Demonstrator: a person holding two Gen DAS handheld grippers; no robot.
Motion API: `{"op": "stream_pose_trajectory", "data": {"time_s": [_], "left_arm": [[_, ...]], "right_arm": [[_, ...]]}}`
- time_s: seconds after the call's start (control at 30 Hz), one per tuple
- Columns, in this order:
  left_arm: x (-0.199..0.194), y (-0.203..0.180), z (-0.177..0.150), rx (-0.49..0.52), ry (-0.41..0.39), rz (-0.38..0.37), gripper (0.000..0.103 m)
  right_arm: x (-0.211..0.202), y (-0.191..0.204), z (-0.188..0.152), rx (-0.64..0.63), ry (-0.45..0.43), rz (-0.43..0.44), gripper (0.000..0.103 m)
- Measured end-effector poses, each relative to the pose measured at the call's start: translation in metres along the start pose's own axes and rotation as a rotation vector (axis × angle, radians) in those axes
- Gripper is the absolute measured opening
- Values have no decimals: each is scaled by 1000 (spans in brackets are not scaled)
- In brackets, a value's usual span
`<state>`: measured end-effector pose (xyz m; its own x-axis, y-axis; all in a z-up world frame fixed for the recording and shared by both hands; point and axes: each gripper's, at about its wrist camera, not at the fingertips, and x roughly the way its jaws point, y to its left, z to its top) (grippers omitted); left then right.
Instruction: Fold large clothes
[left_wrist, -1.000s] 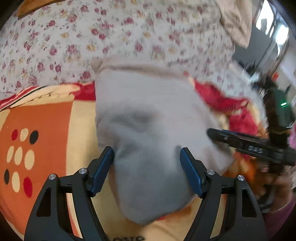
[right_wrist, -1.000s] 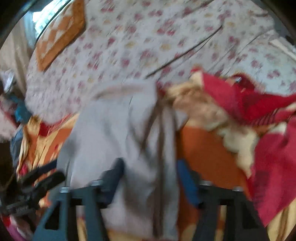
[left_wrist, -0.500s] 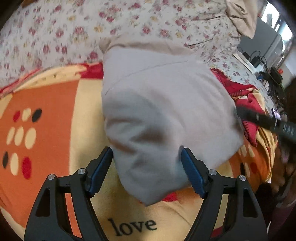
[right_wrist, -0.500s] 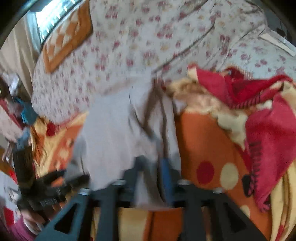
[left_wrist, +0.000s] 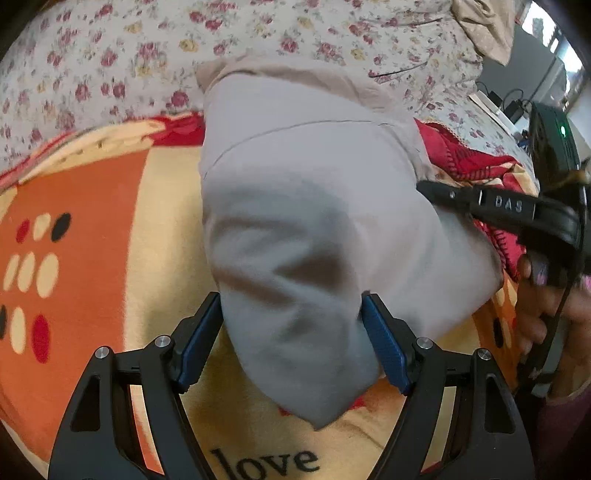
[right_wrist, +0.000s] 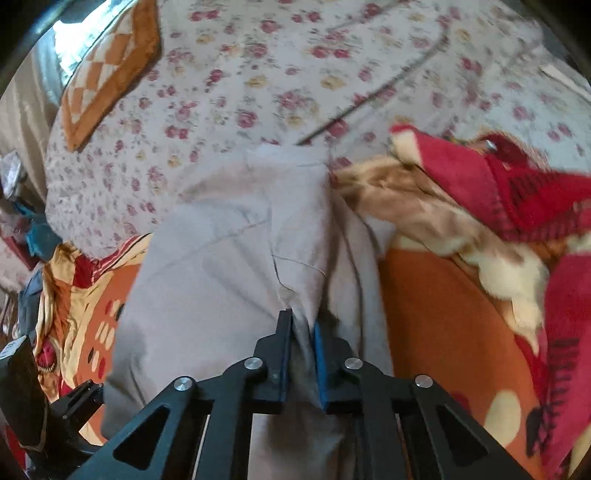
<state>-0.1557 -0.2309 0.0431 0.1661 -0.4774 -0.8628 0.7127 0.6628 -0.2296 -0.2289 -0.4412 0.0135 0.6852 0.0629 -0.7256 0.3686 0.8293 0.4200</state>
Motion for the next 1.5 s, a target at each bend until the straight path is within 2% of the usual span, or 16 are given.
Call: {"op": "stream_pose_trajectory", "data": {"time_s": [0.1,0.2,0.27,0.3,0.33,0.37,0.57,0.67,0.8,0.93,1.03,1.23,1.37,1.4,1.43,1.5], "left_arm": [[-8,3,0,-39,15,-30,77],[-31,10,5,-52,-45,-78,77],[-42,20,14,-86,-88,-102,78],[-43,26,20,-110,-94,-119,82],[-41,32,25,-138,-88,-137,86],[-35,40,32,-173,-74,-159,86],[26,64,47,-321,77,-283,86],[34,61,49,-312,68,-325,91],[41,45,59,-213,98,-297,96],[26,38,66,-158,66,-303,46],[-5,38,64,-125,24,-309,37],[-91,47,26,-63,-18,-281,37],[-92,50,-29,-37,51,-181,38],[-81,50,-41,-51,81,-145,42],[-70,53,-53,-81,98,-112,55],[-69,60,-65,-145,58,-74,69]], "right_arm": [[-2,-1,0,-8,11,-13,9],[-21,-3,3,-13,-21,15,10],[-32,-11,5,8,-56,33,33],[-36,-15,7,24,-73,25,72],[-38,-21,9,46,-90,17,85],[-36,-28,12,76,-94,43,90],[6,-32,26,72,54,179,90],[23,-21,28,15,83,227,90],[34,-11,30,14,78,260,68],[23,-13,33,92,57,304,40],[0,0,30,92,36,337,33],[-45,34,-10,80,55,482,32],[-46,49,-64,89,115,497,36],[-42,48,-74,88,130,468,47],[-32,48,-88,83,154,397,54],[-26,46,-98,91,172,362,60]]}}
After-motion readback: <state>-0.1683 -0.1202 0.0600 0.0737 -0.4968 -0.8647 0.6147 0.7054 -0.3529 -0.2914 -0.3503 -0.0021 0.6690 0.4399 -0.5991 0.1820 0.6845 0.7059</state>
